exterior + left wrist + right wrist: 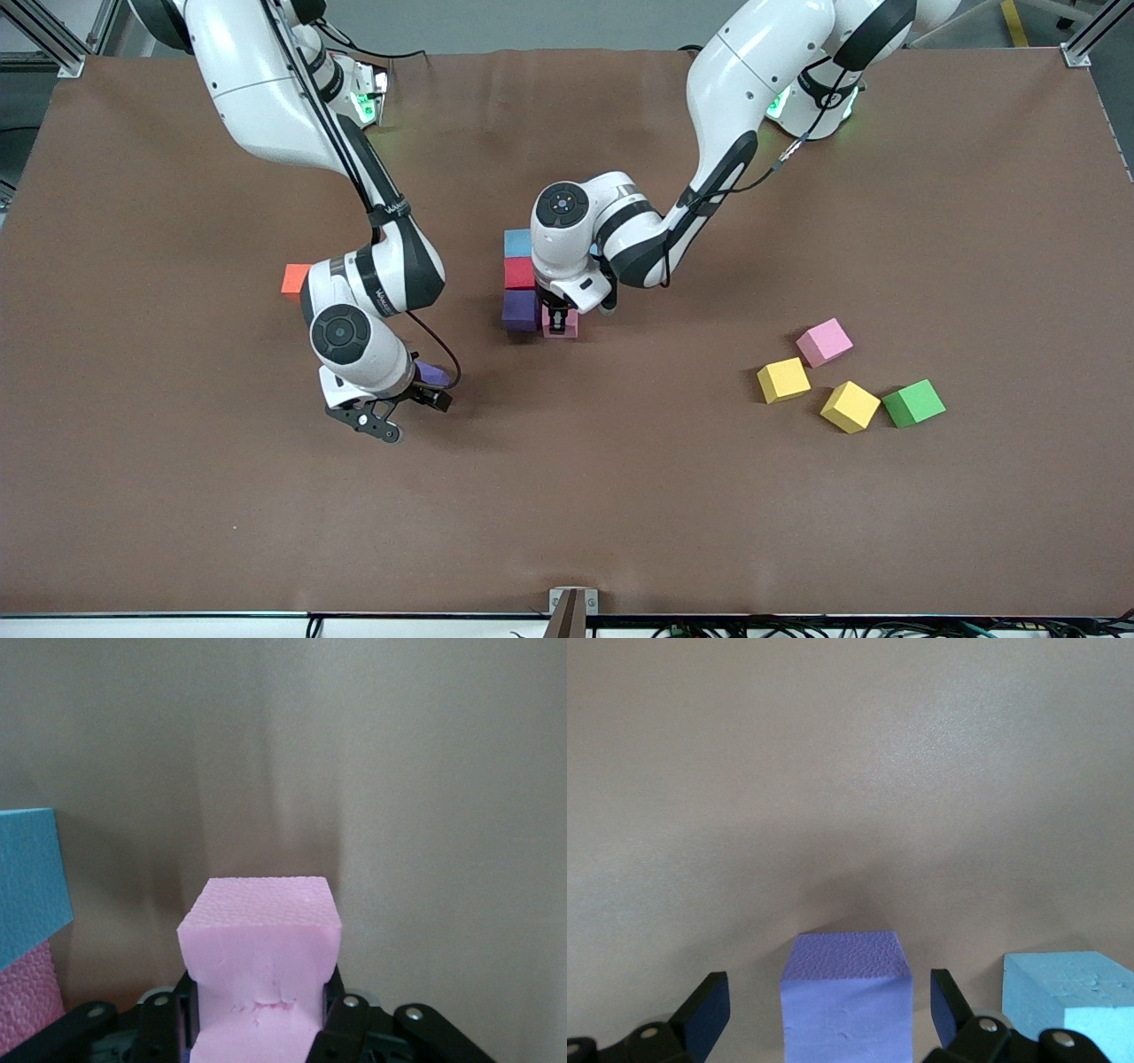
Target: Arrange 11 blocks into digit 3
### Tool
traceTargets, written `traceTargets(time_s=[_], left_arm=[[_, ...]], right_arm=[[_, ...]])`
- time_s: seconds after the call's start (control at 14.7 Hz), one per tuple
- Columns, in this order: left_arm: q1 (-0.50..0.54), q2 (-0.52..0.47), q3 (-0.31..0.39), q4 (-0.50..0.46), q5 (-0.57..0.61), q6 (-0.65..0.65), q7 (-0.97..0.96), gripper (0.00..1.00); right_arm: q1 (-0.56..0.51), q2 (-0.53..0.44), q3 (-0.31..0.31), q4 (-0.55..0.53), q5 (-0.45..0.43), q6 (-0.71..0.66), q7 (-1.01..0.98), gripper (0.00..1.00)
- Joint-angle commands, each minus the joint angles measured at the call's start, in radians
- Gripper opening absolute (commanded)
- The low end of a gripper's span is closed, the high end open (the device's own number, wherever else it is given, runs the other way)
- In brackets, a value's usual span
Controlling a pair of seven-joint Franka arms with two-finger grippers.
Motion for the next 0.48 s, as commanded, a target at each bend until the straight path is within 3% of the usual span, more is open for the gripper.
traceTargets(time_s=[0.0, 0.34, 0.41], left_arm=[[-0.021, 0.057, 0.004, 0.051, -0.045, 0.008, -0.001, 0.42], [-0.025, 0.057, 0.003, 0.057, -0.050, 0.008, -0.001, 0.44], [-0.025, 0.057, 0.002, 0.056, -0.050, 0.008, -0.001, 0.44]], right_arm=[[-0.003, 0.010, 0.005, -0.012, 0.008, 0.014, 0.018, 1.00], [0.000, -0.007, 0.008, -0.086, 0.025, 0.041, 0.024, 0.96], [0.002, -0.015, 0.008, -0.092, 0.026, 0.042, 0.027, 0.90]])
